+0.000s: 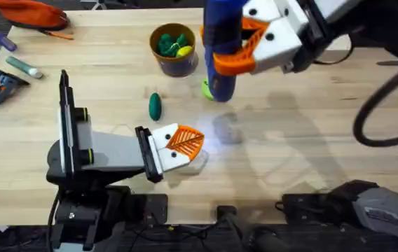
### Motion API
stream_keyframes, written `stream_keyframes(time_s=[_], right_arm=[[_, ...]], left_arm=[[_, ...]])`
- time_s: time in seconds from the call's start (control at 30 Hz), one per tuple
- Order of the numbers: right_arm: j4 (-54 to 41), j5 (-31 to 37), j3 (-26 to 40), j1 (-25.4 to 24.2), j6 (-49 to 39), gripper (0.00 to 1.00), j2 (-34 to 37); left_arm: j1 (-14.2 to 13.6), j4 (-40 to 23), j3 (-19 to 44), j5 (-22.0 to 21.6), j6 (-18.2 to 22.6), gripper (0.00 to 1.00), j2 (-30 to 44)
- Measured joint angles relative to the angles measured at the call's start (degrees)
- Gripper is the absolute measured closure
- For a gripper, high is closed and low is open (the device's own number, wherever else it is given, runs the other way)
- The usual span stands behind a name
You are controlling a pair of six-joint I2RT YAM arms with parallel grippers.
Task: Pick up the gripper from the table and insert it into the empty holder that is missing its gripper. Then pick up a screw, insert it into the mounting hole, and use the screwdriver to tighten it. Finally, clean up the table by picking up the vegetable and placing it into the bucket.
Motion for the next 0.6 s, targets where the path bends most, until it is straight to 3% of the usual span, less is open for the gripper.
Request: stream_keyframes(time_s=[0.27,0.6], right_arm=[[9.95,11.36,-0.09,0.00,14.36,0.975,0.06],[11.11,18.92,-0.09,0.00,18.78,0.975,0.06]], left_arm=[[0.00,0.00,0.00,0.01,0.00,0.985,0.00],[0.00,0.00,0.00,-0.01,0.00,0.985,-0.01]])
